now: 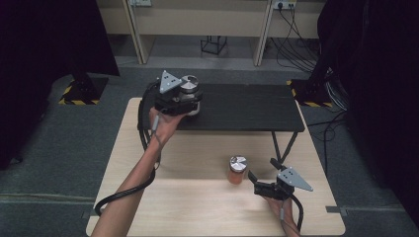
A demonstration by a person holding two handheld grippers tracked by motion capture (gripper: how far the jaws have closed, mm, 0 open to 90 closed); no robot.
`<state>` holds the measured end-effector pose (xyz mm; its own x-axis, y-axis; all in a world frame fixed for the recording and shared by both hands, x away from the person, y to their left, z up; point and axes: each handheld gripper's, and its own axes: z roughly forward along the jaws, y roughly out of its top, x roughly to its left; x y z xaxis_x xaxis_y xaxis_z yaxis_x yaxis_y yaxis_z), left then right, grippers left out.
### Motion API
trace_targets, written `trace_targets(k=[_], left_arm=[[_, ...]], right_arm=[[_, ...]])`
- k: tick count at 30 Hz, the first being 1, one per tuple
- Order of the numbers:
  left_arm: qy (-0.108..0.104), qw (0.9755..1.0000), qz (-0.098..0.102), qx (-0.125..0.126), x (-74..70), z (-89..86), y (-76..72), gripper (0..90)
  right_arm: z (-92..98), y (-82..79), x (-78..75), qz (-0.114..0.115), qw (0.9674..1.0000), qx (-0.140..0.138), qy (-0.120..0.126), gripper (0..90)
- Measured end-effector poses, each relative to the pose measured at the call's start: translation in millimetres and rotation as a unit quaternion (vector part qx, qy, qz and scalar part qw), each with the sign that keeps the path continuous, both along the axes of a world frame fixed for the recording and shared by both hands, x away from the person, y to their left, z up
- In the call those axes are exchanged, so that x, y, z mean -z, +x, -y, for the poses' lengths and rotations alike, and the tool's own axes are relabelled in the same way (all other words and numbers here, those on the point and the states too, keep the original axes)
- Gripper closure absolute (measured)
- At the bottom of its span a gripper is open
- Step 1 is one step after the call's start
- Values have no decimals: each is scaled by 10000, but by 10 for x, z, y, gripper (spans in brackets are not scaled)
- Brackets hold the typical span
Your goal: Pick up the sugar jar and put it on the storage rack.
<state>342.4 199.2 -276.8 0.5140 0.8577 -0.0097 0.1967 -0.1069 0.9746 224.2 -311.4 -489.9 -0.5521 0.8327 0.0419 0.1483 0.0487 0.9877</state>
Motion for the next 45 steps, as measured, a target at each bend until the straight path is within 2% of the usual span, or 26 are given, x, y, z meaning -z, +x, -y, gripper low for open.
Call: trace_targets(k=[9, 12, 14, 22, 27, 28, 31, 35, 38, 42, 45], left_arm=[[-28, 9991, -131, -398, 104, 9, 132, 316], [-22, 9992, -44, -392, 150, 9, 120, 316], [57, 9992, -4, -391, 152, 24, 110, 316], [29, 9992, 65, -381, 190, 15, 103, 312], [19, 9992, 222, -339, 261, -6, 90, 306], [-31, 9992, 256, -306, 277, -24, 86, 297], [-42, 9992, 250, -310, 256, -43, 79, 165], [-187, 9991, 225, -317, 240, -93, 48, 74], [-256, 9989, 254, -294, 236, -125, 11, 47], [-456, 9982, 266, -288, 244, -167, -52, 8], [-451, 9980, 336, -280, 243, -174, -123, 1]], right_arm=[[9, 9, 8, 5, 10000, -23, 12, 3], [13, 12, 7, -5, 10000, -24, 13, 3], [13, 13, 9, -14, 10000, -25, 22, 3], [-2, 14, 8, -29, 10000, -53, -8, 3], [4, 12, 6, -26, 10000, -51, -4, 3], [5, 11, 6, -21, 10000, -50, -8, 3], [8, 13, 7, -28, 10000, -41, 4, 3], [4, 11, 7, -24, 10000, -39, -7, 3], [2, 13, 8, -25, 10000, -38, -13, 3], [1, 10, 10, -14, 10000, -44, -14, 3], [-2, 12, 11, -12, 10000, -43, -22, 3]])
